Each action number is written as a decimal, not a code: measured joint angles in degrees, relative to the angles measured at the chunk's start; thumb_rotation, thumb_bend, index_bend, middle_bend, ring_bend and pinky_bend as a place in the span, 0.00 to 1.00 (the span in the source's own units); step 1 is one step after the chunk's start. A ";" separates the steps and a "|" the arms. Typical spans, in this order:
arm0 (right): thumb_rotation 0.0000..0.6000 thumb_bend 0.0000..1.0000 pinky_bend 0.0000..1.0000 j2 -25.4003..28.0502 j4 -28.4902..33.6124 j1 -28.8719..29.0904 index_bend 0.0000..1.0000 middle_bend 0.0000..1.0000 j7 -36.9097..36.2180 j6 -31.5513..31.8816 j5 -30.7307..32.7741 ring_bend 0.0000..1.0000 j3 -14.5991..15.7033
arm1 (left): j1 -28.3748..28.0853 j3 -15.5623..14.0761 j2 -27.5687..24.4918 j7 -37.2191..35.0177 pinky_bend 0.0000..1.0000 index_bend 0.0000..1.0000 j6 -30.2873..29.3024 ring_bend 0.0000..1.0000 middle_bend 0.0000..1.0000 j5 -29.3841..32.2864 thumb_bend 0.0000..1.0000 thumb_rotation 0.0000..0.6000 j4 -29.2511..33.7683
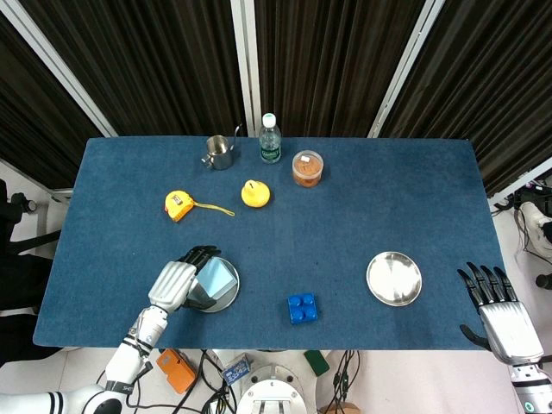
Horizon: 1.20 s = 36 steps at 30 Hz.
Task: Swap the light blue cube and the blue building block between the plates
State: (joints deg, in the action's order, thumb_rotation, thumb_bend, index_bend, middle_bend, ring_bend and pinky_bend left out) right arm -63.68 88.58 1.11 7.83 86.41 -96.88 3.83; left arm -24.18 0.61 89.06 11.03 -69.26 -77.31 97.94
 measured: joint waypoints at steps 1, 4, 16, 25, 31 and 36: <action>1.00 0.31 0.00 -0.12 0.13 0.44 0.00 0.00 0.19 -0.69 -0.11 0.00 -0.02 | 0.03 0.03 0.05 0.03 0.27 0.03 -0.23 0.00 0.00 -0.65 0.00 1.00 -0.07; 1.00 0.31 0.00 -0.22 0.94 2.20 0.00 0.00 0.65 -3.28 -0.65 0.00 -0.12 | 0.39 -0.38 -0.40 0.58 0.25 0.00 -1.08 0.00 0.00 -2.30 0.00 1.00 0.82; 1.00 0.31 0.00 -0.73 13.91 16.43 0.00 0.00 6.92 -24.83 -1.57 0.00 -2.48 | 7.12 -6.45 -8.36 1.26 0.25 0.00 -13.17 0.00 0.00 -14.43 0.00 1.00 6.26; 1.00 0.31 0.00 -11.81 19.50 26.60 0.00 0.00 21.83 -40.10 11.59 0.00 -6.39 | 11.88 -7.43 -12.14 -5.76 0.23 0.00 -17.42 0.00 0.00 -14.91 0.00 1.00 3.32; 1.00 0.31 0.00 -20.62 17.52 31.11 0.00 0.00 27.80 -42.57 21.39 0.00 -8.33 | 13.03 -7.14 -12.64 -7.71 0.23 0.00 -17.60 0.00 0.00 -15.46 0.00 1.00 2.10; 1.00 0.33 0.14 -24.26 15.71 34.17 0.15 0.19 31.44 -43.18 27.40 0.13 -8.68 | 13.65 -6.83 -13.08 -8.98 0.23 0.00 -17.80 0.00 0.00 -15.90 0.00 1.00 1.85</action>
State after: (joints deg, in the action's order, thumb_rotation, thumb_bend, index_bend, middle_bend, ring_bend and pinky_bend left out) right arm -87.93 104.28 35.28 39.27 43.23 -69.48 -4.85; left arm -10.53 -6.23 75.99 2.05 -87.05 -93.21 99.79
